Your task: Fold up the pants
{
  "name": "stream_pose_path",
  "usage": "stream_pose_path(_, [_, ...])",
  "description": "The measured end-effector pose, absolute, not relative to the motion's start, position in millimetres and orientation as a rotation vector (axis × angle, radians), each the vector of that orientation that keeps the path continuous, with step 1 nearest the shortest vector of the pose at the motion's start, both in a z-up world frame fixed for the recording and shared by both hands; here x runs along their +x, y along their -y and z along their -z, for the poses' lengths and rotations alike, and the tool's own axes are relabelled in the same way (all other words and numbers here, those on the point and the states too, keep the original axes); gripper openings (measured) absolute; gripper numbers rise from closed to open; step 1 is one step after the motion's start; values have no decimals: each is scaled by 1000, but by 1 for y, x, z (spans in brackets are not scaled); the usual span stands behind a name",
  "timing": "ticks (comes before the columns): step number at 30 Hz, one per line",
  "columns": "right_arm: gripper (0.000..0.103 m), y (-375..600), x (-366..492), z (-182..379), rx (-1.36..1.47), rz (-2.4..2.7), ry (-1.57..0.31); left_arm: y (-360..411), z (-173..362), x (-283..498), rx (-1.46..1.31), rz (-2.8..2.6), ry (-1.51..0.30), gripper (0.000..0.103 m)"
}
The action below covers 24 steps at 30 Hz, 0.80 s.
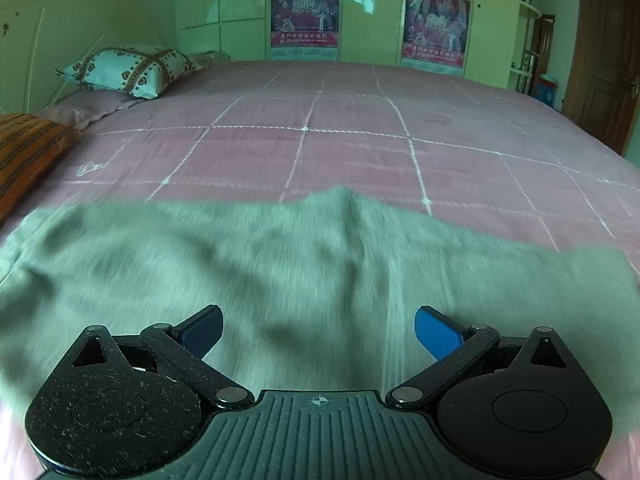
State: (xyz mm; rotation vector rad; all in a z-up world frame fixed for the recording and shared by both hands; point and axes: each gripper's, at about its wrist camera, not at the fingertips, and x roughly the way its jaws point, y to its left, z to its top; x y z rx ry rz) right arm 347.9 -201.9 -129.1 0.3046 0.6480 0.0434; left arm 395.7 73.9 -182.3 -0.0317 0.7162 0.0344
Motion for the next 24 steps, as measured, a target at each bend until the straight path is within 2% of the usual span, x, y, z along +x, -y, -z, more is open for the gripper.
stream_pose_path(4, [18,199,383,128,251,-32,-637,-66,202,429,-90,-33,-806,103])
stream_pose_path(5, [22,199,394,132,225,-20,-659,-65,206,430,-87,-36,-794,103])
stream_pose_path(8, [22,197,422,163,204,-40,-809,-66,199,423,-72,-22,-775,103])
stream_pose_path(13, [27,206,376,137,244,-91,-654,-116,169,356,12,-24,-662,103])
stream_pose_path(17, [27,209,345,138,288,-119,-667,-181,162,303,64,-119,-650,103])
stream_pose_path(20, [27,197,327,147,321,-131,-699,-243,166,280,-51,-194,-644,103])
stream_pose_path(24, [29,169,311,151,349,-154,-727,-321,197,282,-402,-145,-683,103])
